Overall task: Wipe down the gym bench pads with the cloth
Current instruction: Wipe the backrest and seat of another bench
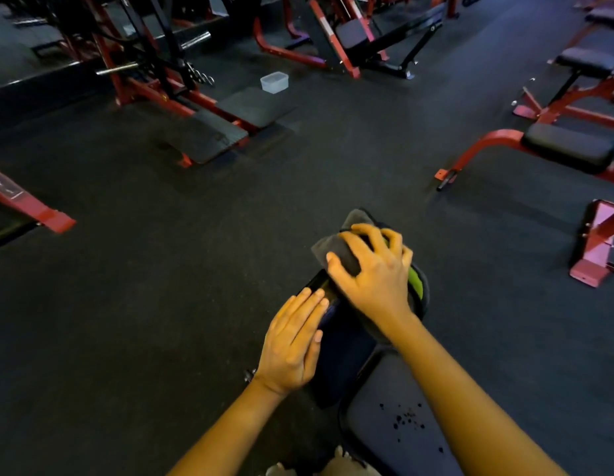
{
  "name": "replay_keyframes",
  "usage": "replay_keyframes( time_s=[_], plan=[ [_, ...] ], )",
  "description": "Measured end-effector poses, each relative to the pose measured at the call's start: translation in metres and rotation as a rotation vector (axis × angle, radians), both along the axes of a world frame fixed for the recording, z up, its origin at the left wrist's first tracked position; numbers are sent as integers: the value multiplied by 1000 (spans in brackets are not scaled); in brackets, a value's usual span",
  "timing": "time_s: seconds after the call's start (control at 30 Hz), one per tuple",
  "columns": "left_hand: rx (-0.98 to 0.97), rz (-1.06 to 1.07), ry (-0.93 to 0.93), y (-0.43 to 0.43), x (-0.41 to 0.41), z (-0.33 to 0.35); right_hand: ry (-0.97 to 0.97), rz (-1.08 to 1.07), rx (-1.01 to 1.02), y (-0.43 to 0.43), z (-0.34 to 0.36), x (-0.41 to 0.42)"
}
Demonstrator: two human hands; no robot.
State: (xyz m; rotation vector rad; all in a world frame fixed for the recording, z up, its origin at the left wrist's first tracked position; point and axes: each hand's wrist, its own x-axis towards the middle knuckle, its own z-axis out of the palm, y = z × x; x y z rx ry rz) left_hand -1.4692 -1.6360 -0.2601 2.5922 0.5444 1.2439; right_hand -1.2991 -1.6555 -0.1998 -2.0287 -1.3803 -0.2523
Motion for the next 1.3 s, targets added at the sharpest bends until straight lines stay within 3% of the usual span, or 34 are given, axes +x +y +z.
replay_keyframes(
  time_s=[0.2, 0.5, 0.83, 1.0, 1.3],
  plan=[
    [2, 42, 23, -4, 1, 2, 141, -98, -163, 20, 8, 36],
    [7, 122, 103, -11, -2, 5, 125, -70, 114, -7, -18, -4],
    [-212, 255, 155, -54, -18, 1, 183, 129, 204, -61, -63, -54],
    [-370, 322, 58, -74, -10, 8, 158, 168, 187, -70, -69, -52],
    [-281, 403, -168, -71, 11, -15, 108, 194, 309, -58, -86, -44]
  ],
)
